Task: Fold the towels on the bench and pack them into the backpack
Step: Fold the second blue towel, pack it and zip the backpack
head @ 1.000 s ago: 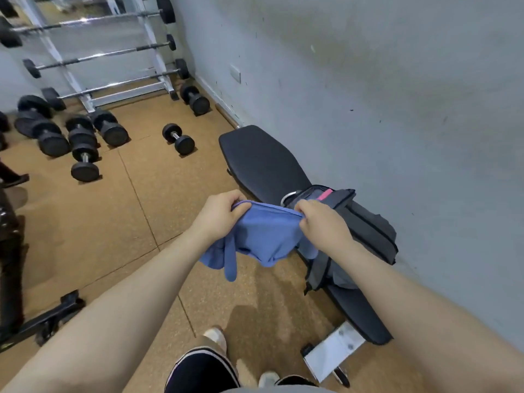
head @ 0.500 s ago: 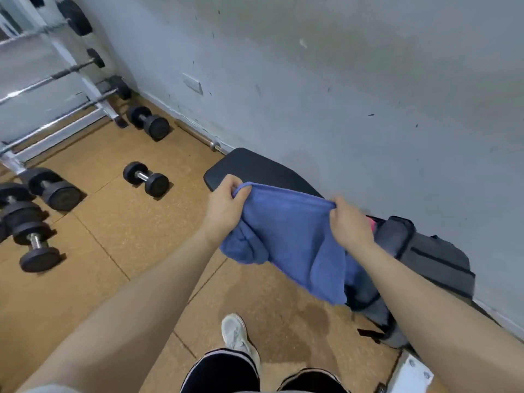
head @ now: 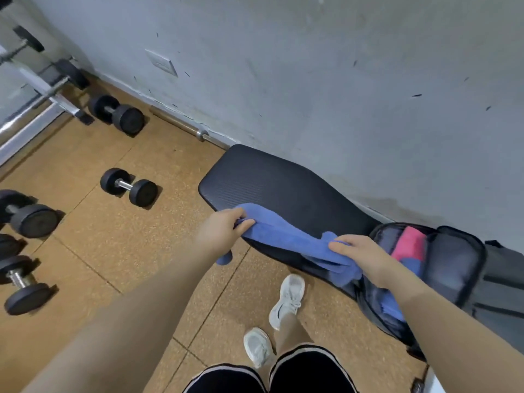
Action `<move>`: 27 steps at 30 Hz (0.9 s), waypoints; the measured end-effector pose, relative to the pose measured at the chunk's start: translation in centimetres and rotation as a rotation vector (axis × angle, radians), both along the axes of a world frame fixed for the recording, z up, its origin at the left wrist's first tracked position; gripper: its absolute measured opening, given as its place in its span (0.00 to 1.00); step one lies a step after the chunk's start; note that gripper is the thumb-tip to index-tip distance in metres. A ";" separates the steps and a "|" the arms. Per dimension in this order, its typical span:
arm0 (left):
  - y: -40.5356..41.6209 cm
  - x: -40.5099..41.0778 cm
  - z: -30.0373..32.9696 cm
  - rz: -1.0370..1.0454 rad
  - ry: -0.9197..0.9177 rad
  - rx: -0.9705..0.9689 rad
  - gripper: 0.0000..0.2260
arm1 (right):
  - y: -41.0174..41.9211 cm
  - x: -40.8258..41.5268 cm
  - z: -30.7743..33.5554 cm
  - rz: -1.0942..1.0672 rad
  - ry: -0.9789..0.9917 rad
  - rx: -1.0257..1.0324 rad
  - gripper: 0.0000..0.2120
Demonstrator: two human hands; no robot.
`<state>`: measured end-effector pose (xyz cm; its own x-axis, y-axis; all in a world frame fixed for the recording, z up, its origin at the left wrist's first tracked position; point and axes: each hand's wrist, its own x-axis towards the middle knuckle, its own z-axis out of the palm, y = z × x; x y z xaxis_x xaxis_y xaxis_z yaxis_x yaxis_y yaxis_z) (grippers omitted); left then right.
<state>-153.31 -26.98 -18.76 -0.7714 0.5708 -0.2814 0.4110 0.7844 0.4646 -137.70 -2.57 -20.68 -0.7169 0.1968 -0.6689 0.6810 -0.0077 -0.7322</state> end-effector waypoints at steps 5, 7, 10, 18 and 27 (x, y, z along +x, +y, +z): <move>1.6 -5.0 -1.3 -0.111 0.014 -0.090 0.14 | 3.1 -4.5 -0.9 0.049 -0.147 -0.234 0.06; 3.1 -6.9 -2.1 -0.091 0.003 -0.106 0.13 | 4.4 -6.5 -2.0 0.056 -0.199 -0.201 0.06; 5.6 -10.2 -5.7 -0.031 0.006 -0.138 0.13 | 6.0 -9.5 -5.6 0.095 -0.227 0.080 0.10; 11.2 -18.1 -20.7 -0.048 -0.030 -0.213 0.13 | 9.3 -16.0 -20.0 -0.160 -0.222 0.324 0.09; 14.5 -23.0 -26.1 -0.125 0.012 -0.042 0.15 | 11.5 -19.5 -24.9 -0.127 -0.342 0.810 0.12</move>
<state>-176.32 -12.48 -44.90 -0.6981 0.6507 -0.2987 0.5123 0.7454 0.4265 -157.19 8.90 -45.54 -0.4435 0.7672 -0.4634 0.8929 0.3338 -0.3021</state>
